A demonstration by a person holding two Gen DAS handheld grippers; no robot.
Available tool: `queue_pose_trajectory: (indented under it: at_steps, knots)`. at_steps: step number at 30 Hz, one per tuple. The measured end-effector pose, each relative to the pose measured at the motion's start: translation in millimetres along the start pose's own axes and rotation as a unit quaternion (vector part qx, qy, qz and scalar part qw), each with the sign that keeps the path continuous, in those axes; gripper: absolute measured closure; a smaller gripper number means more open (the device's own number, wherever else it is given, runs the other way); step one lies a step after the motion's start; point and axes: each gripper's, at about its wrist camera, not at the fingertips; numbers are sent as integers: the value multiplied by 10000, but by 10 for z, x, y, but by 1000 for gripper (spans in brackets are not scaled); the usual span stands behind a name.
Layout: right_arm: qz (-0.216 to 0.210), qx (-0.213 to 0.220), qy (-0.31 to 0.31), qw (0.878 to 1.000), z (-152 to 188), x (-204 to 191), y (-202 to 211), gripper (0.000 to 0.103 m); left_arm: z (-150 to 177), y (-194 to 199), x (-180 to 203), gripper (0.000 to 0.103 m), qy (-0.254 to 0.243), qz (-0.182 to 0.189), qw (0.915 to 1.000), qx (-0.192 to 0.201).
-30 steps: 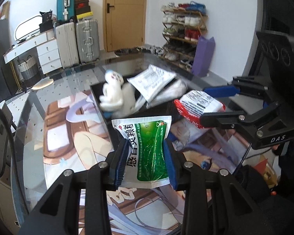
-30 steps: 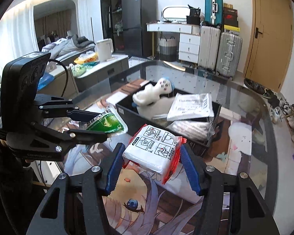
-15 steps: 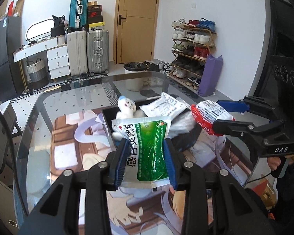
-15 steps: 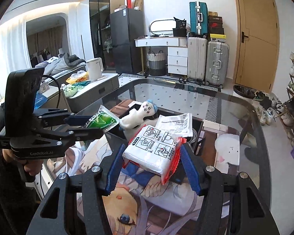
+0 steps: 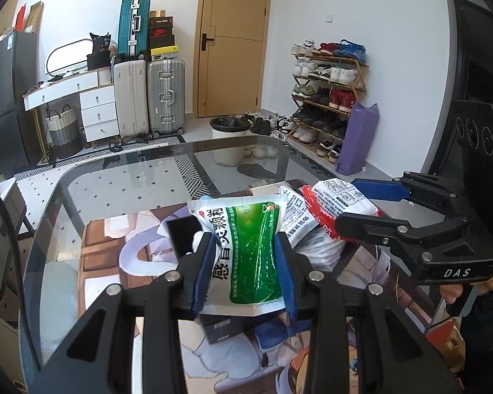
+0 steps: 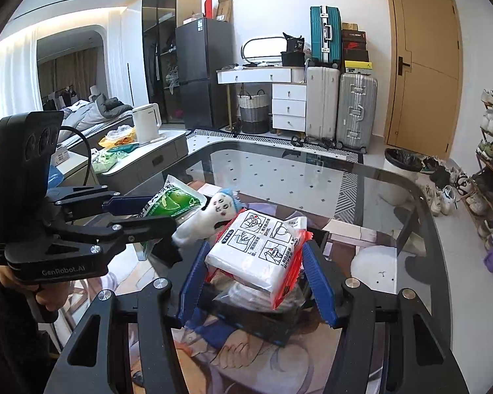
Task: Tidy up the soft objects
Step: 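Carry both packets over the black box and lower them in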
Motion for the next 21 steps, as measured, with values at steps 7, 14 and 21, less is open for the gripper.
queue_pose_trajectory:
  at_steps: [7, 14, 21]
  knots:
    - [52, -17, -66, 10000, -32, 117, -61, 44, -57, -193, 116, 68, -307, 59, 9995, 98]
    - [9, -41, -41, 10000, -61, 142, -141, 44, -67, -334, 113, 67, -386, -93, 9992, 48]
    - [-41, -119, 73, 9999, -64, 125, -253, 44, -15, -353, 78, 44, -392, -323, 9987, -29]
Point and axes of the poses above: each gripper's, at about its wrist camera, not at the fingertips, and y roughly against the way its jaws point, x to its right, z to its underside, and after that the axes turned 12 degrees about -y, right-handed
